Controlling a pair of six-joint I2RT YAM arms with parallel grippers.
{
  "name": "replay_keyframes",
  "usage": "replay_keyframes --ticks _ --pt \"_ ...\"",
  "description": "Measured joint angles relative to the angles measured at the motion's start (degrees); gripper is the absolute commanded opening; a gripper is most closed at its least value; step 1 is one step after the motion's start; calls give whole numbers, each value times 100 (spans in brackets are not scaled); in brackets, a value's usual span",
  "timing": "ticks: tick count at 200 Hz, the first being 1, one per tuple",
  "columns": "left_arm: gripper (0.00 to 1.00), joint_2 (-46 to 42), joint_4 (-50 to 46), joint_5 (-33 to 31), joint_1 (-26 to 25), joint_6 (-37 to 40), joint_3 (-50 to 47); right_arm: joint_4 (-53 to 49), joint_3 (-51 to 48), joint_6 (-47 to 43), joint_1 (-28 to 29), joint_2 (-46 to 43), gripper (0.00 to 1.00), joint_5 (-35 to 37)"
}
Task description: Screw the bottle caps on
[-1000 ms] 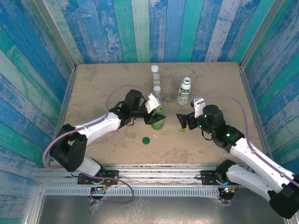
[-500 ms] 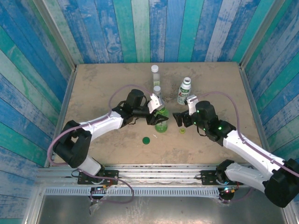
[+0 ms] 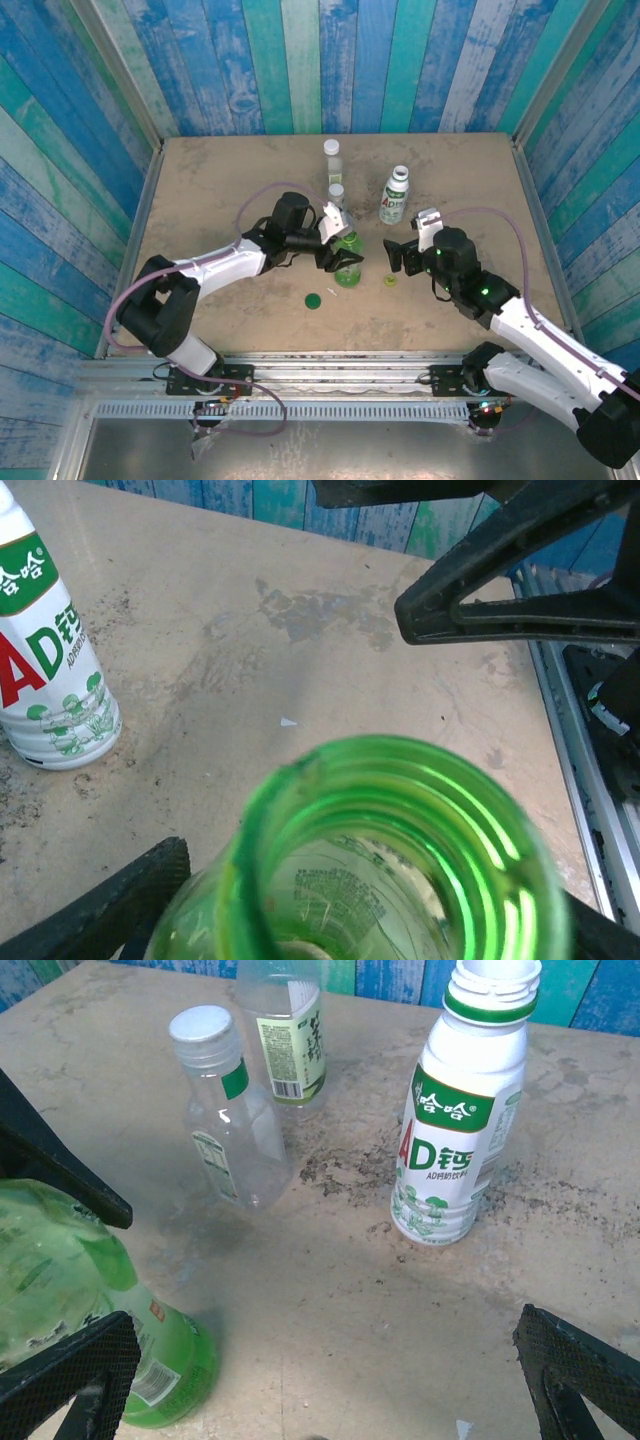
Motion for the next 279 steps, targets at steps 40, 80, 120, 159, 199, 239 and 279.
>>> replay_keyframes --ticks 40,80,120,159,199,239,279 --pt "98 -7 579 -74 0 -133 -496 -2 -4 9 0 -103 100 -4" --pt "94 -37 1919 -463 -4 -446 -1307 -4 -68 68 0 -229 100 -13" --pt "100 -57 3585 -632 -4 -728 -2146 4 -109 151 0 -249 100 -87" --pt "98 -52 4972 -651 -11 -1106 -2319 4 -286 282 0 -354 99 -186" --pt "93 -50 5390 -785 -105 -1145 -2323 4 -328 387 0 -470 100 -227" --pt "89 -26 5300 -901 -125 -1056 -2302 7 -330 463 0 -531 99 -282" --pt "85 256 5327 -927 -129 -1071 -2201 11 -391 492 0 -645 99 -291"
